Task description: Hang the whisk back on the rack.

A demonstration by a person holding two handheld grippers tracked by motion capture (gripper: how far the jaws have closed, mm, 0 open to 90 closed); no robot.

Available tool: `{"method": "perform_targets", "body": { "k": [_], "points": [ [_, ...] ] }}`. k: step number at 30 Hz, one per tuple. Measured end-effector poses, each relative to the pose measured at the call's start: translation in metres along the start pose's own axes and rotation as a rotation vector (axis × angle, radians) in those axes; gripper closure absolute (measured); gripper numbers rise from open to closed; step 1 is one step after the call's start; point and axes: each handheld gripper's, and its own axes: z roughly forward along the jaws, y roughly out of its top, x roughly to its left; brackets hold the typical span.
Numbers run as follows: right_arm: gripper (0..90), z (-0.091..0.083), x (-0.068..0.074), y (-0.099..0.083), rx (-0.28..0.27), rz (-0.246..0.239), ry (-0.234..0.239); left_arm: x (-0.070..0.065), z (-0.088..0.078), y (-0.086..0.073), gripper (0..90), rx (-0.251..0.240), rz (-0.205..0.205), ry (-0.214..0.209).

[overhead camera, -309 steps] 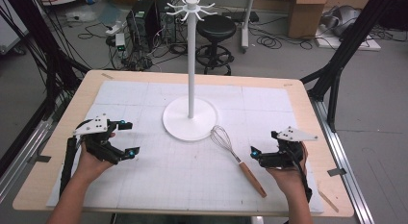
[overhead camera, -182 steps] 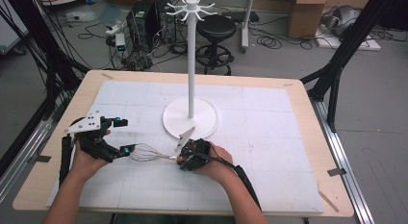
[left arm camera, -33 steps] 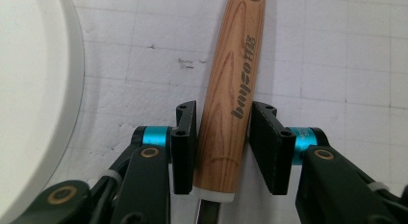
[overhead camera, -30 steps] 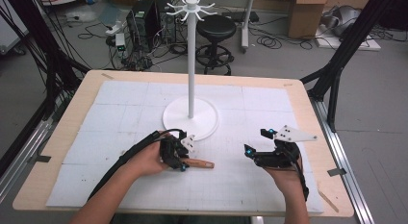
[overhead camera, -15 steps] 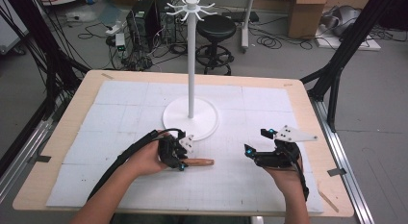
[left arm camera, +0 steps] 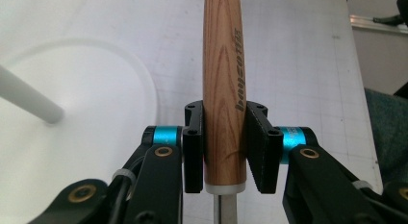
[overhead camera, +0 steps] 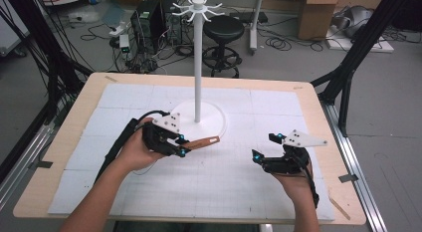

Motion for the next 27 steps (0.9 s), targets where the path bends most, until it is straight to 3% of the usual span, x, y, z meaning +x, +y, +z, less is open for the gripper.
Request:
{"method": "perform_targets", "body": {
  "k": [3,9,19,27],
  "points": [
    [14.6,0.001,0.001,0.000,0.006,0.003,0.005,0.002,-0.010,0.007,71.0,-0.021,0.009,0.007],
    [14.6,0.002,0.001,0.000,0.005,-0.002,0.004,0.008,-0.036,0.025,70.9,-0.109,0.005,0.023],
    [14.6,0.002,0.002,0.000,0.010,0.000,0.006,0.023,-0.075,0.049,70.9,-0.264,-0.032,0.061],
    [14.6,0.006,0.004,0.000,0.023,-0.008,0.009,0.028,-0.098,0.067,70.9,-0.329,-0.033,0.112]
  ]
}}
